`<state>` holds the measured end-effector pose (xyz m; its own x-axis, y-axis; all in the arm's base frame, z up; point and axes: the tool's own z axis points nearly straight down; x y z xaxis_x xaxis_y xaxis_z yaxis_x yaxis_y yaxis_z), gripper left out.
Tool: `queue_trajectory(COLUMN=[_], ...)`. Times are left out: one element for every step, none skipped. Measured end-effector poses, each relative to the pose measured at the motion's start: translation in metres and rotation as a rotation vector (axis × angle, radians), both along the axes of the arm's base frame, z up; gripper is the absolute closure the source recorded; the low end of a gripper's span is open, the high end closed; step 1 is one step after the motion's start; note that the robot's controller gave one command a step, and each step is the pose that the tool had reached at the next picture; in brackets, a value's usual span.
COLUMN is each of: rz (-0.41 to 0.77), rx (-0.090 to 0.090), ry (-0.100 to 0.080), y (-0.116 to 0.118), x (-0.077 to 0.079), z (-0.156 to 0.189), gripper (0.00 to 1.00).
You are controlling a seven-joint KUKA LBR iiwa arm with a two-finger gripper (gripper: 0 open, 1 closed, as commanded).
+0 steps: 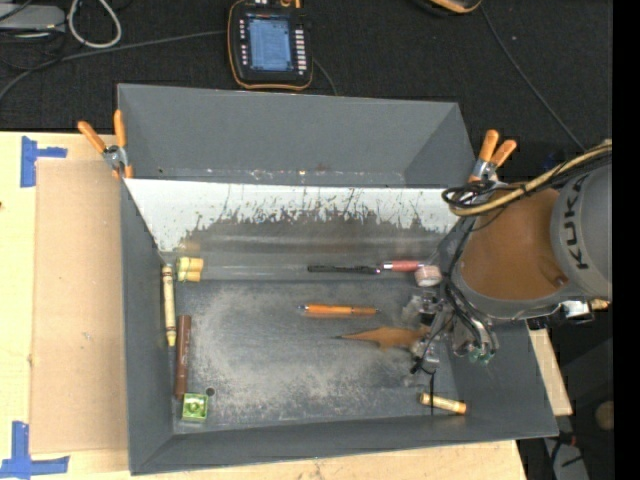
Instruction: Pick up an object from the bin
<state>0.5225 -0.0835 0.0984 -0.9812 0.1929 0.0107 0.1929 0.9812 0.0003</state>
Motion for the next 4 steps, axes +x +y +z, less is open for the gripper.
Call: queue_trajectory(rz=[0.071, 0.119, 0.119, 0.119], rx=[0.000, 0.000, 0.000, 0.002], ry=[-0.024, -0.010, -0.010, 0.000], y=[0.010, 0.020, 0.020, 0.020], x=[0.015, 0.044, 0.044, 0.041], z=[-0.029, -0.028, -0.028, 0.008], gripper=[0.00, 1.00, 1.00, 1.00])
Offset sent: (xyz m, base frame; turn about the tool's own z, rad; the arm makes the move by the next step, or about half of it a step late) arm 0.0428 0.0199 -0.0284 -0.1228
